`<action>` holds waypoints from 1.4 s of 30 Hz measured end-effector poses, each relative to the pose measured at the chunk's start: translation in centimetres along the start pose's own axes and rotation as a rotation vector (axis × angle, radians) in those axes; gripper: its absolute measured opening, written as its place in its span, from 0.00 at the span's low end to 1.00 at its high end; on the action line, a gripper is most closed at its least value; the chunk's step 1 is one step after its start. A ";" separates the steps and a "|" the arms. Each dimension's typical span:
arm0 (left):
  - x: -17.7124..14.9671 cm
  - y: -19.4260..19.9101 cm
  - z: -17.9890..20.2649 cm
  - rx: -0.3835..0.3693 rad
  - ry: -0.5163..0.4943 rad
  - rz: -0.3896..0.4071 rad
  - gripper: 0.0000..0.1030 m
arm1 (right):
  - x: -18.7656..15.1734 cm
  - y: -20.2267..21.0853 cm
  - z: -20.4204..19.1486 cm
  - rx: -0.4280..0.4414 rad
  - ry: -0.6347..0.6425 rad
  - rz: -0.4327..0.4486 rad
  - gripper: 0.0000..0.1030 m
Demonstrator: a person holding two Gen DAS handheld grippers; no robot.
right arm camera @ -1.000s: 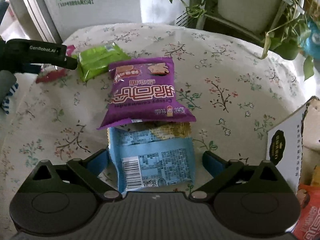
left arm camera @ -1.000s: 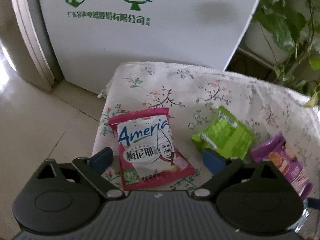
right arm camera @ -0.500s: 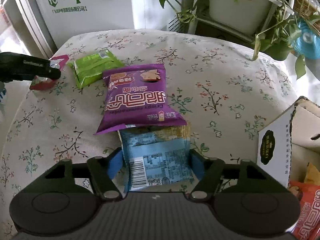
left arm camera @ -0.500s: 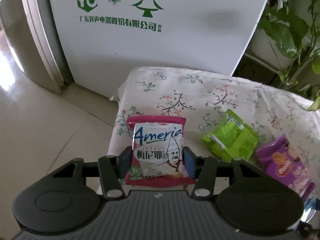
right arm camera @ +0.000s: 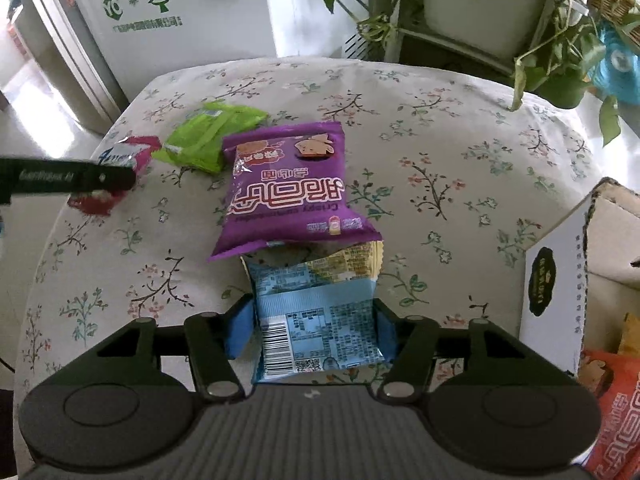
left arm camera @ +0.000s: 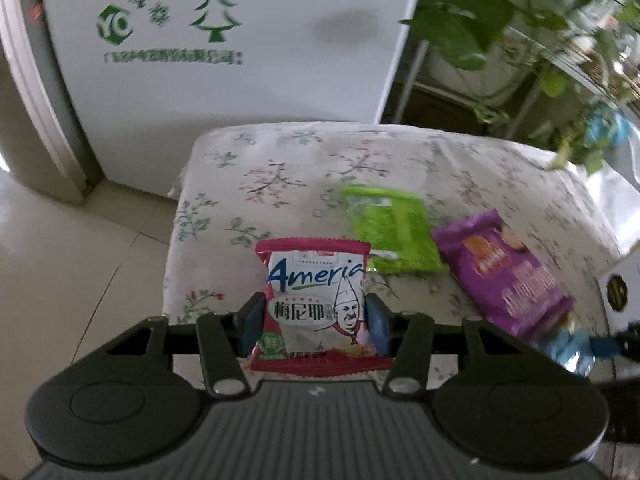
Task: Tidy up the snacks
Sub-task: 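Lift the pink Ameria bag with the left tool while the right tool carries the blue packet to the box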
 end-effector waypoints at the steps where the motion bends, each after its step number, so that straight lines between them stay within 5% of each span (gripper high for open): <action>1: -0.1 0.3 0.1 -0.003 -0.005 0.003 0.50 | 0.0 0.1 0.0 0.000 -0.001 0.003 0.65; 23: -1.7 6.2 1.9 -0.093 0.012 0.076 0.50 | 0.6 3.8 -0.7 0.042 -0.022 0.108 0.65; 42: 0.1 8.9 4.8 -0.157 0.037 0.142 0.50 | 1.6 10.6 -0.7 0.014 -0.114 0.338 0.65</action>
Point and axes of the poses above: each gripper's, at about its wrist camera, not at the fingertips, and y roughly against the way its jaws point, z to its right, x to its top, the point moved 4 cm from there along -y, roughly the way its jaws point, and after that the axes turned 15 degrees about x, right-handed, at the moved point
